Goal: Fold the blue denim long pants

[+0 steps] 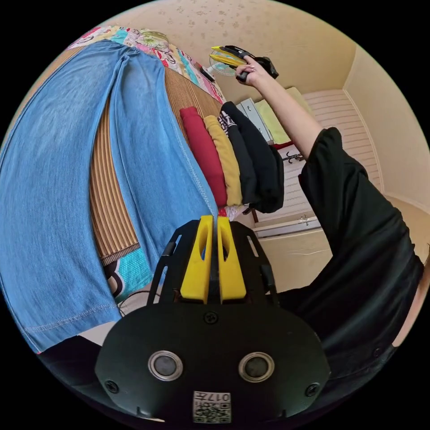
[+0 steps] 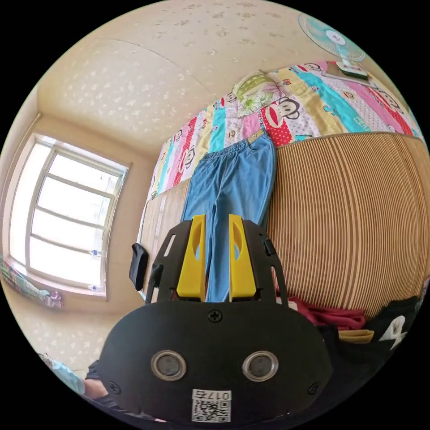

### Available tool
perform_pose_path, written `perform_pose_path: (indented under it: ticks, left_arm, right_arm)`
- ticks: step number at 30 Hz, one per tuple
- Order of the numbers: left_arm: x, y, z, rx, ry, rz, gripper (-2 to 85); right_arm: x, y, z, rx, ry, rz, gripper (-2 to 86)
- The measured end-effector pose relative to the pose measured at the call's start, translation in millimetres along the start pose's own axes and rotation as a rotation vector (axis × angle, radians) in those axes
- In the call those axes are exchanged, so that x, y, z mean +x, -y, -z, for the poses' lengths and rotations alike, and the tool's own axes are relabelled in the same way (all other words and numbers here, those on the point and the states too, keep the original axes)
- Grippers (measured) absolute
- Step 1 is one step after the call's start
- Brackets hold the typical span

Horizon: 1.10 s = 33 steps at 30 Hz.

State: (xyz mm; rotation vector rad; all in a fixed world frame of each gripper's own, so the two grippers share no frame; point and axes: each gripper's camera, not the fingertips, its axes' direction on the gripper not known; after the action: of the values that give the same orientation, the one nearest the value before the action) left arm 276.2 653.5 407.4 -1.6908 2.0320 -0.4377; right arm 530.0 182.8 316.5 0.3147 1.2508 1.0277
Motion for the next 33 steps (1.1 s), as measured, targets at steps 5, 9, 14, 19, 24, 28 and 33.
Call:
perform_pose_path:
  ticks: [5,9,14,19,24,28,33]
  left_arm:
    - [-14,-8,17,0.040,-0.062,-0.025,-0.9]
    - [-27,-24,30,0.061,-0.093,-0.028,-0.9]
    - [-53,-32,45,0.054,-0.153,0.088,-0.9]
    - [-56,-29,59,0.065,-0.196,0.115,-0.9]
    - [-44,-25,72,0.062,-0.206,0.100,-0.9]
    - [-32,-26,95,0.084,-0.258,0.045,-0.9]
    - [-19,-49,151,0.161,-0.244,-0.007,-0.9]
  right_arm:
    - [84,62,-75,0.115,0.090,-0.147,8.7]
    - [133,88,-126,0.207,0.028,-0.220,8.7]
    - [168,112,-172,0.282,0.163,-0.262,8.5]
    - [160,133,-216,0.274,0.027,-0.201,8.6]
    - [143,144,-252,0.274,-0.186,-0.138,4.4]
    - [112,145,-272,0.286,-0.373,-0.031,2.6]
    - [15,128,-318,0.363,-0.630,0.259,1.8]
